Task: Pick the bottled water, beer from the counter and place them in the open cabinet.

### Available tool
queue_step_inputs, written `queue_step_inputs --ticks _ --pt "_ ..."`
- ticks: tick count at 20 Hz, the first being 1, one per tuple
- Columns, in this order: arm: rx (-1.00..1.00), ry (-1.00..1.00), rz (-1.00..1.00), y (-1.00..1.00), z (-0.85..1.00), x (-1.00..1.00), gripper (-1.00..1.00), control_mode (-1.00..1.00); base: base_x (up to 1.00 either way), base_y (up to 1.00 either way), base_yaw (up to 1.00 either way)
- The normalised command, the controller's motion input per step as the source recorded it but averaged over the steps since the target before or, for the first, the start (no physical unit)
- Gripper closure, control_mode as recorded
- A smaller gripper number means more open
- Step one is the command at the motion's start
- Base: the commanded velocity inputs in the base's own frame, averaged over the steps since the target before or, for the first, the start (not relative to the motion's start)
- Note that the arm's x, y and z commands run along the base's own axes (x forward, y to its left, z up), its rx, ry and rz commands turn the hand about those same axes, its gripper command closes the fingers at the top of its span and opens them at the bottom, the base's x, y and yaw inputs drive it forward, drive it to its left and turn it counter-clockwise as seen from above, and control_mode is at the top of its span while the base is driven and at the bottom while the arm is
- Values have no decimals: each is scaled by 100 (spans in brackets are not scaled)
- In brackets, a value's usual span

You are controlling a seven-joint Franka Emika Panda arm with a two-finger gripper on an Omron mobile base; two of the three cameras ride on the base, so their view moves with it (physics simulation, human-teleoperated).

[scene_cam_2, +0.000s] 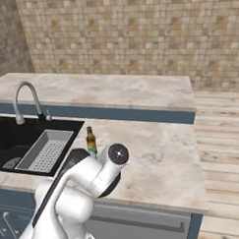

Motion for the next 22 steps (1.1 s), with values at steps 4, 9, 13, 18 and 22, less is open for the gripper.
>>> queue_step_inputs --ticks 4,9,13,18,22 --pt "1 -1 27 3 0 -9 -100 -100 0 0 0" --pt "-6 -12 28 14 0 0 -100 -100 0 0 0" --pt "-14 -23 35 8 5 0 -100 -100 0 0 0" --pt "-6 -15 25 0 0 0 -100 -100 0 0 0" --pt "0 -1 8 0 2 3 -100 -100 0 0 0"
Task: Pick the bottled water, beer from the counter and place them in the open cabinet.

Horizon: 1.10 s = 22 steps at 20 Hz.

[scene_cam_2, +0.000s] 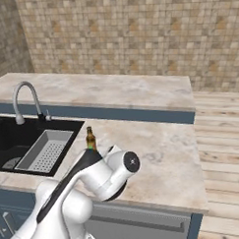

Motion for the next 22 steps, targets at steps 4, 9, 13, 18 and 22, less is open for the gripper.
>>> queue_step_inputs --ticks 4,9,13,18,22 --pt "0 0 0 0 0 19 -100 -100 0 0 0" --pt "7 0 0 0 0 24 -100 -100 0 0 0" --pt "10 0 0 0 0 17 -100 -100 0 0 0" --pt "6 0 0 0 0 19 -100 -100 0 0 0" --pt "0 0 0 0 -3 30 -100 -100 0 0 0"
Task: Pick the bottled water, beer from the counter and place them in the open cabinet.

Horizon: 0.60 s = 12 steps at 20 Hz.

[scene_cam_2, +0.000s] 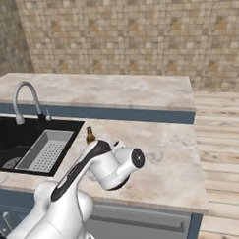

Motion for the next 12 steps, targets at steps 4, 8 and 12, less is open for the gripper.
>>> queue_step_inputs --ticks 4,8,12 --pt "0 0 0 0 -3 31 -100 -100 0 0 0" --pt "1 0 0 0 -5 23 -100 -100 0 0 0" --pt "7 0 0 -1 -9 -3 -100 -100 0 0 0"
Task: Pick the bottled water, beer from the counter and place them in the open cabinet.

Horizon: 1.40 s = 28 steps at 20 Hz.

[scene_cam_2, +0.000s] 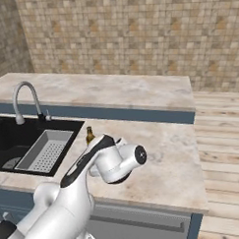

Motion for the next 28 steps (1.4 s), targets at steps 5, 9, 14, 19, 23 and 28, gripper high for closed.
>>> queue_step_inputs --ticks 5,9,14,19,23,28 --pt "12 0 0 0 -11 -29 -100 -100 0 0 0" --pt "7 0 0 0 -1 -16 -100 -100 0 0 0" --pt "0 0 0 0 -1 1 -100 -100 0 0 0" --pt "0 0 0 0 -8 0 -100 -100 0 0 0" --pt "0 0 0 0 -14 2 -100 -100 0 0 0" --pt "0 0 0 0 -15 6 -100 -100 0 0 0"
